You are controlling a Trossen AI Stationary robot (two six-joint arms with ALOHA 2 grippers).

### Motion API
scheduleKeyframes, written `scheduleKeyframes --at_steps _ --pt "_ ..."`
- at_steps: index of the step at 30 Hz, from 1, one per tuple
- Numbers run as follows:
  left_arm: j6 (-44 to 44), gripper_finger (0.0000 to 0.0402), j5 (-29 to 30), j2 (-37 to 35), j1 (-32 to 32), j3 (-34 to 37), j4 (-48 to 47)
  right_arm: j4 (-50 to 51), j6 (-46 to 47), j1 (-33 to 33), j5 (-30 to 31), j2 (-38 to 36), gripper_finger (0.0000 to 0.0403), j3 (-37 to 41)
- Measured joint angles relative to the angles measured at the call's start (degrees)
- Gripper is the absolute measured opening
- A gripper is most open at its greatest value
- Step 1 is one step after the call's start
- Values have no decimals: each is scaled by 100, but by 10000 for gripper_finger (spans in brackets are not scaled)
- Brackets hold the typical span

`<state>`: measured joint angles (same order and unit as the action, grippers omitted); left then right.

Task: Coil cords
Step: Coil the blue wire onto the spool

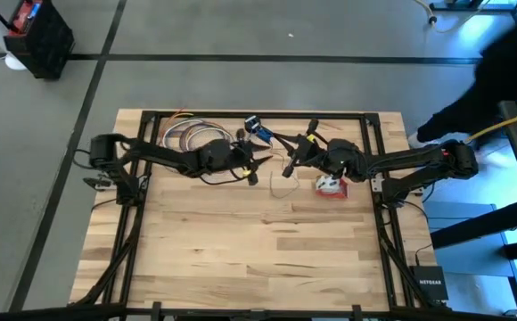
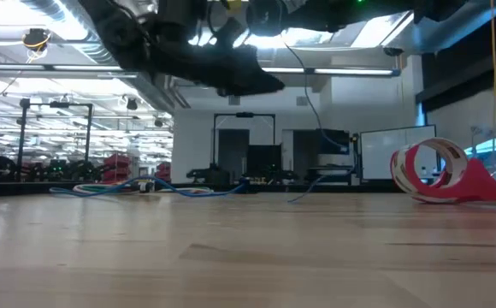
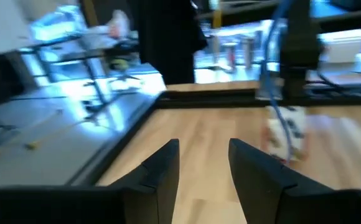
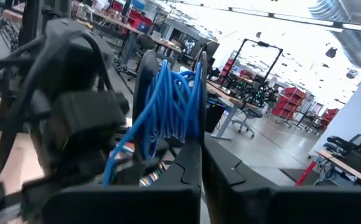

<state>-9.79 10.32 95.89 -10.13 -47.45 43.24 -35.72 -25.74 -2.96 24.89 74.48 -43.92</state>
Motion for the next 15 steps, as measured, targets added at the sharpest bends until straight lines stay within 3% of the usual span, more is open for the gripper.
scheduleKeyframes --at_steps 6,15 --pt "257 131 -1529 264 -2 -316 -69 43 -2 0 0 0 1 0" --pt "343 131 -1613 272 -7 -377 -150 20 -4 0 0 0 1 0"
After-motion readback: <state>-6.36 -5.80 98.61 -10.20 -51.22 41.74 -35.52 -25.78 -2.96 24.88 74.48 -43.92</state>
